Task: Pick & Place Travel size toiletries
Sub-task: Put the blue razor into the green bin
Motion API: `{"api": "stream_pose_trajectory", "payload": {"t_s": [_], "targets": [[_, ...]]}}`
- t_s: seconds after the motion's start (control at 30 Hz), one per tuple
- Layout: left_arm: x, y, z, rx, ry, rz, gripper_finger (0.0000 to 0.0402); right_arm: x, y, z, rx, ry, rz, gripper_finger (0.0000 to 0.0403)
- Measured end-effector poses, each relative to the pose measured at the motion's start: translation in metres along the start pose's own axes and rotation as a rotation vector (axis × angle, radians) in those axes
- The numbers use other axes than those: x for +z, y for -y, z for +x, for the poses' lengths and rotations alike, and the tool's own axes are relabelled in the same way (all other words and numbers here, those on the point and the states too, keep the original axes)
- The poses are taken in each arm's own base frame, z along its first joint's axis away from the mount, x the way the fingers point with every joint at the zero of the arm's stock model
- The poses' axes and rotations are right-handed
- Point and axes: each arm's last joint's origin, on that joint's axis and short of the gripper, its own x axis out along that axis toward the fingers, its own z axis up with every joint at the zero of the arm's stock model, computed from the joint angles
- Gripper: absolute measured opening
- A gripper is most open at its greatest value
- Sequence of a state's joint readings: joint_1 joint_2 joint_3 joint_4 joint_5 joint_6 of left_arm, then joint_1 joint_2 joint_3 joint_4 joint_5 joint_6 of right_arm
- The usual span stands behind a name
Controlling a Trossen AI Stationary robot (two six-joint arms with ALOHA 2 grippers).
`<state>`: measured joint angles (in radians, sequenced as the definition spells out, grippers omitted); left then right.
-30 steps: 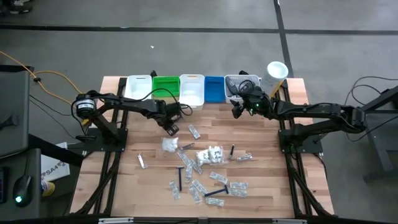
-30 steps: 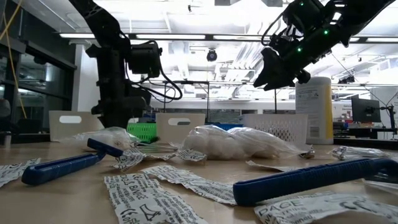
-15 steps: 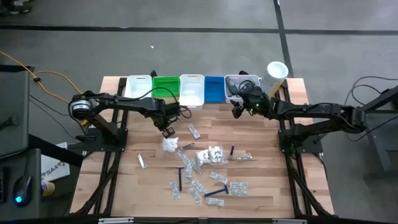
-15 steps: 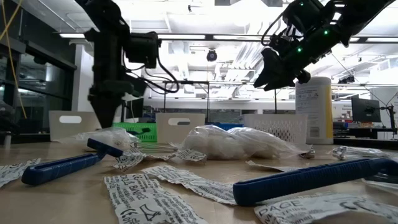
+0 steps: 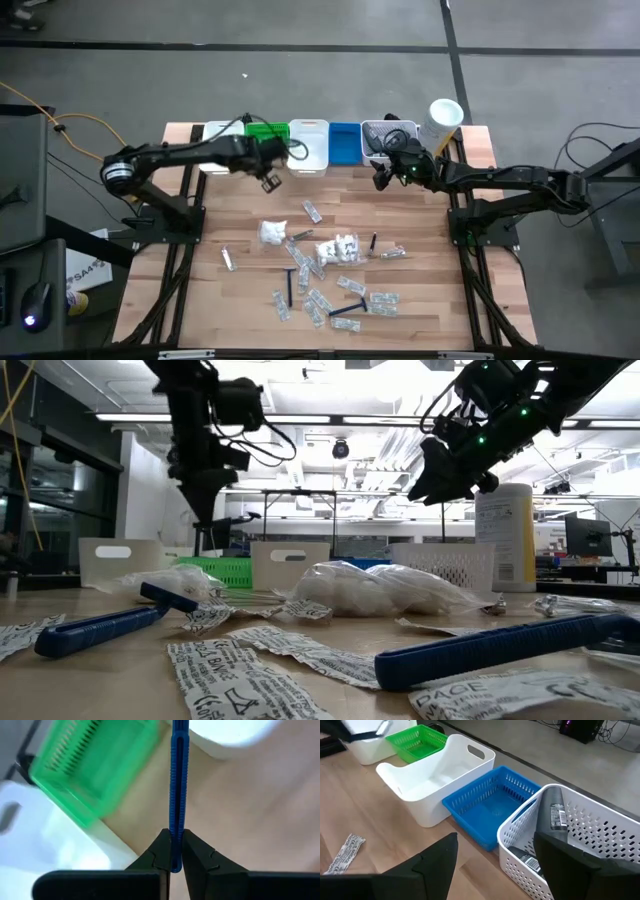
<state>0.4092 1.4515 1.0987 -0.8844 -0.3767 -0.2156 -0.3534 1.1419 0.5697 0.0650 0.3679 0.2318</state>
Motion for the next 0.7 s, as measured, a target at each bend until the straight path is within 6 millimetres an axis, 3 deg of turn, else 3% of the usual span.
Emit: {"api": "stream_pose_trajectory", "payload": {"t_s": [0.27,0.4,0.53,0.7], "targets": [[0.022,-0.062,0.026,0.093,0.033,0.114,0.0021,0.001,0.0,0.0,0.0,0.006,-0.012,0.0254],[0.026,-0.083,0.04,0.123,0.024,0.224,0.0021,0.002,0.0,0.0,-0.003,0.024,-0.014,0.0254],[0.029,-0.091,0.053,0.113,0.021,0.332,0.0022,0.002,0.001,0.0,-0.029,0.029,-0.023,0.0254],[0.033,-0.087,0.067,0.107,0.007,0.485,0.0022,0.003,0.002,0.0,-0.063,0.043,-0.038,0.0254]]}}
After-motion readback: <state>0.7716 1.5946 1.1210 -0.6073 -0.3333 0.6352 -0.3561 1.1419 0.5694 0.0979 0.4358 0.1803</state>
